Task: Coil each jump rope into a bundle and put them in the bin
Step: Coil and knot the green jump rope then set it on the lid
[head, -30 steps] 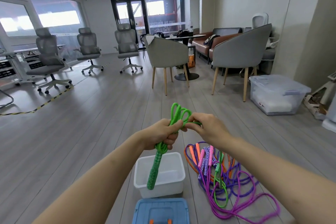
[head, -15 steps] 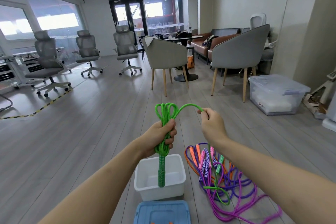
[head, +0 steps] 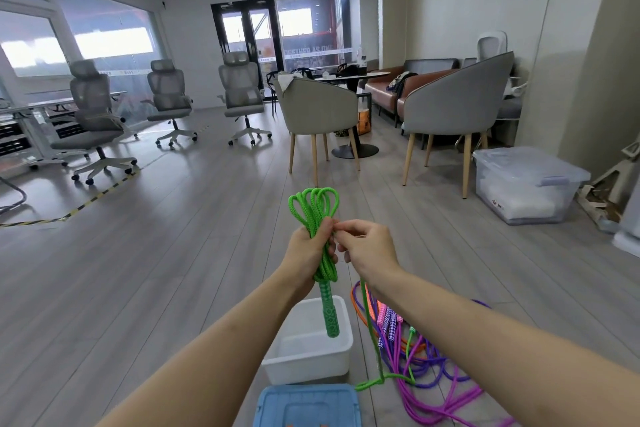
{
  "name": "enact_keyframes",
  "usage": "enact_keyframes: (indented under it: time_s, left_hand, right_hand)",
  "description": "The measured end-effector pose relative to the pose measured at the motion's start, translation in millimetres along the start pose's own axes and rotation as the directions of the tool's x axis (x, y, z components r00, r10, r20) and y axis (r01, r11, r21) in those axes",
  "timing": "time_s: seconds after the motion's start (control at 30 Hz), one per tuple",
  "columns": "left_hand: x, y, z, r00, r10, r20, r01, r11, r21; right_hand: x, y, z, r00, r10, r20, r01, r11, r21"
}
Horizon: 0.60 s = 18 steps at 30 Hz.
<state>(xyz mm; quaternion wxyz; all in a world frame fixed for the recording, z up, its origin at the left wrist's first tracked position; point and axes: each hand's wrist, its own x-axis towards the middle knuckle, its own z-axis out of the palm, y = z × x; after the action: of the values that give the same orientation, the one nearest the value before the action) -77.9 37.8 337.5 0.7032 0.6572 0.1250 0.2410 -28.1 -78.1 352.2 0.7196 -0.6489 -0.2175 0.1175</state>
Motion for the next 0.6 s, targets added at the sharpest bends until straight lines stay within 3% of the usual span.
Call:
enact_keyframes:
  time_s: [0.17, 0.3, 0.47, 0.6]
  left_hand:
    - [2.6, 1.9, 9.5, 0.995, -0.03, -0.091, 0.03, 1.0, -0.001]
    - [18.1, 16.0, 4.7, 0.979, -0.085, -0.186, 0.014, 0.935, -0.355]
    - [33.3, 33.1, -29.4, 0.936, -0.116, -0.333, -0.055, 0.886, -0.461]
    - [37.6, 45.6, -59.2, 0.932, -0.099, -0.35, -0.086, 0.875, -0.477]
  right_hand:
    - [0.8, 0.1, -3.1, 0.993, 0.062, 0.1, -0.064, 0.998, 0.012]
    - [-3.2, -0.1, -6.8, 0.965, 0.068, 0.255, -0.062, 0.998, -0.029]
    - [-11.0, -7.0, -26.1, 0.81, 0.054, 0.584, 0.106, 0.966, -0.236]
    - [-7.6, -15.1, -47.1, 0.736, 0.124, 0.665, 0.196, 0.901, -0.386]
